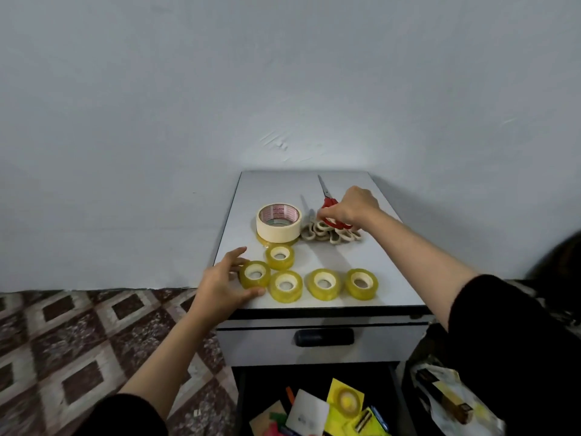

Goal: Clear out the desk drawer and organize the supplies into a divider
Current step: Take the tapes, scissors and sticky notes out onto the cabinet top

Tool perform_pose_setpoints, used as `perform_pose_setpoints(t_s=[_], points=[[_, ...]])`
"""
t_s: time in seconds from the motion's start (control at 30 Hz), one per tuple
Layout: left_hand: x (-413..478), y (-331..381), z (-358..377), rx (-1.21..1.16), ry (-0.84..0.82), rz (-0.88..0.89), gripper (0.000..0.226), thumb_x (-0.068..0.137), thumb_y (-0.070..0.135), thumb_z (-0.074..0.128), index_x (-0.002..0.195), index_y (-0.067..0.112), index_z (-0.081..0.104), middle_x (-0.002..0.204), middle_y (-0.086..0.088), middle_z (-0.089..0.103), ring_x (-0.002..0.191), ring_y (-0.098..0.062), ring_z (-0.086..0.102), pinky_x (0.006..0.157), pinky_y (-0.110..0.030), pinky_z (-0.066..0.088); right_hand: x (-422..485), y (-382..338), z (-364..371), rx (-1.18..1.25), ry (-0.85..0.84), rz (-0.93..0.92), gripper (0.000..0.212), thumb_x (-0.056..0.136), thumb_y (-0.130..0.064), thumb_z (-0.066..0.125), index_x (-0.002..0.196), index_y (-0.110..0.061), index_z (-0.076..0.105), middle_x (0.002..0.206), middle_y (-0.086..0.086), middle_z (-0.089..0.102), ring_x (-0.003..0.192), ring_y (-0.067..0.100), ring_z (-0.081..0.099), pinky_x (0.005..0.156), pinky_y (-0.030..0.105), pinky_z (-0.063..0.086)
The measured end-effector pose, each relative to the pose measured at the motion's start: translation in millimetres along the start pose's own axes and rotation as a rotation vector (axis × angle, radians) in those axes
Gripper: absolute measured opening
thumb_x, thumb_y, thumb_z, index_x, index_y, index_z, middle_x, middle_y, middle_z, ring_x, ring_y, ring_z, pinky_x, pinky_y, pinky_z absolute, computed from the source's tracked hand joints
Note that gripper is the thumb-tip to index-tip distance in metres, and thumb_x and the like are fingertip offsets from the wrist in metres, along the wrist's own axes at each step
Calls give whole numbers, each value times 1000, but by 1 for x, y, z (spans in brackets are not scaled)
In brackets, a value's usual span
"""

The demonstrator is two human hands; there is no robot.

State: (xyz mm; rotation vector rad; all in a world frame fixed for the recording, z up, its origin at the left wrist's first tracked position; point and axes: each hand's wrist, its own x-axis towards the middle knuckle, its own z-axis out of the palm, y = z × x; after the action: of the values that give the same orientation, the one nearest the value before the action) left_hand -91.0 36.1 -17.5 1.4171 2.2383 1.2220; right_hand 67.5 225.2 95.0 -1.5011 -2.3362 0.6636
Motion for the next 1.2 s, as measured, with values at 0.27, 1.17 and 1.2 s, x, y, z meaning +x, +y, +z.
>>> perform_pose_setpoints(t_s=[0.27, 1.17, 1.2], points=[[3, -11, 2, -138, 23, 66, 85, 58, 13, 86, 133, 12, 45, 107, 2, 58, 103, -12, 58, 91, -8, 42, 30, -26, 12, -224, -82, 19, 58, 68, -48, 77, 106, -7, 60, 111, 10, 62, 102, 26, 60, 76, 31, 51], [4, -10, 2, -169, 5, -19, 83, 59, 19, 86, 130, 14, 45, 112, -2, 58, 103, -11, 56, 90, -15, 43, 23, -23, 28, -105, 71, -21, 37, 88, -24, 62, 65, -7, 38, 107, 20, 61, 87, 31, 59, 56, 29, 42], [4, -8, 1, -156, 1, -40, 83, 59, 19, 86, 131, 14, 44, 114, -3, 58, 103, -10, 55, 89, -14, 43, 16, -21, 26, -78, 98, -23, 38, 88, -23, 61, 62, -8, 37, 100, 20, 60, 84, 31, 58, 54, 29, 40]])
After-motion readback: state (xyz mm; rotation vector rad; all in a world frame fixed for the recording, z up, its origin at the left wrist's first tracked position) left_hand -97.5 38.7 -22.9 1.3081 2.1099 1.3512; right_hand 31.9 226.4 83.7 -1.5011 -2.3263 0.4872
